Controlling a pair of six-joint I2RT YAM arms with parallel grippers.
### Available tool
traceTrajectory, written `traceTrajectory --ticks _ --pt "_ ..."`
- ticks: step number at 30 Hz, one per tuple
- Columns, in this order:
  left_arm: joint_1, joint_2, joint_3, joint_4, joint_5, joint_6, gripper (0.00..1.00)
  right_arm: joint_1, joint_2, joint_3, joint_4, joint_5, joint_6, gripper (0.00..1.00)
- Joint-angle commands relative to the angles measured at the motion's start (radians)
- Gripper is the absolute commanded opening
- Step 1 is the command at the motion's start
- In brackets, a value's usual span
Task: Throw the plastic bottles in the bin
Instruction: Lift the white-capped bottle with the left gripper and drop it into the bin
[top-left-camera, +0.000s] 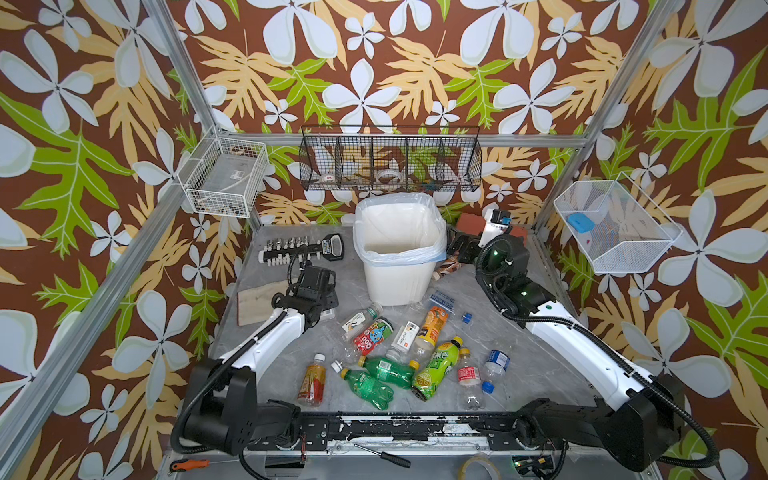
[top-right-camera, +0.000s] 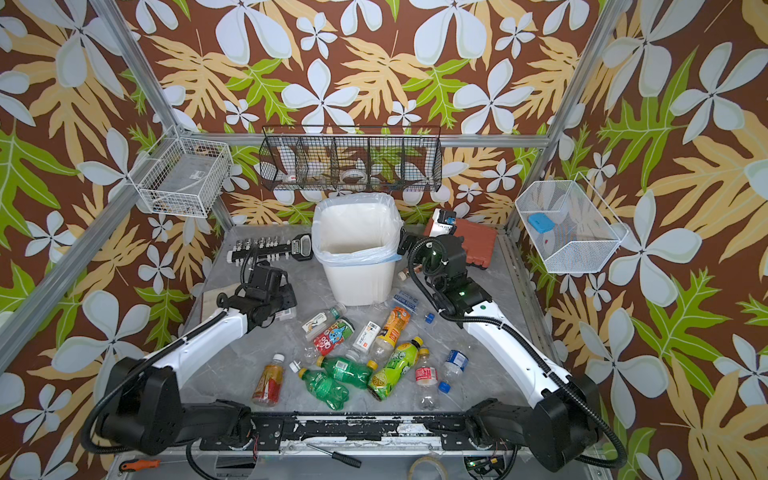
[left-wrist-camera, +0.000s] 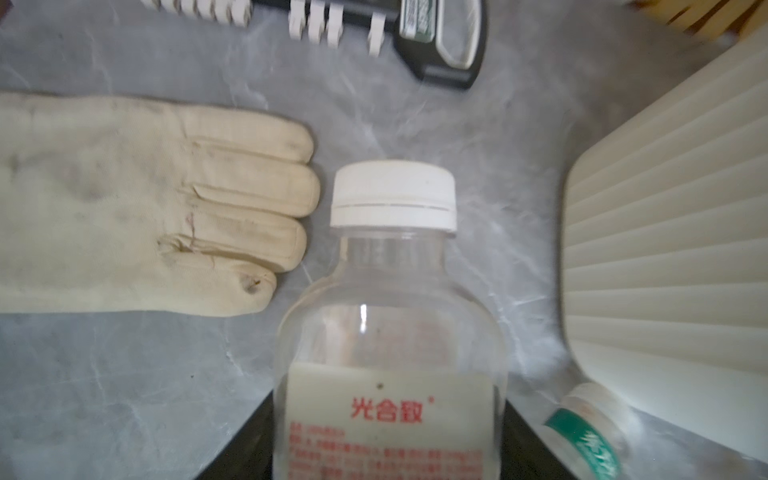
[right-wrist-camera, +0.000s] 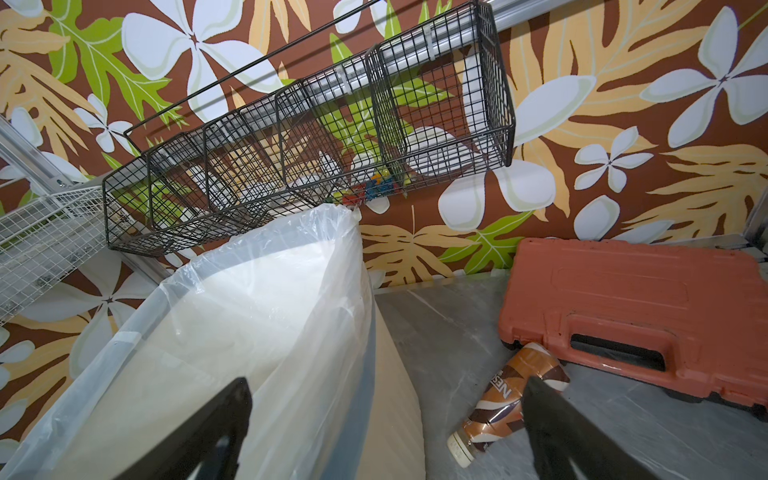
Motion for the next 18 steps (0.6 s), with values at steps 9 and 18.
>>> traceTrajectory --ticks 9,18 --pt "0.001 -0.308 -0.066 0.257 0.092 0.018 0.53 -0.004 -0.062 -0.062 -0.054 0.096 -0.005 0.99" --pt "-0.019 -0.18 0.189 0.216 0.101 0.056 0.52 -0.004 -0.062 -0.052 -0.051 0.09 -0.025 1.0"
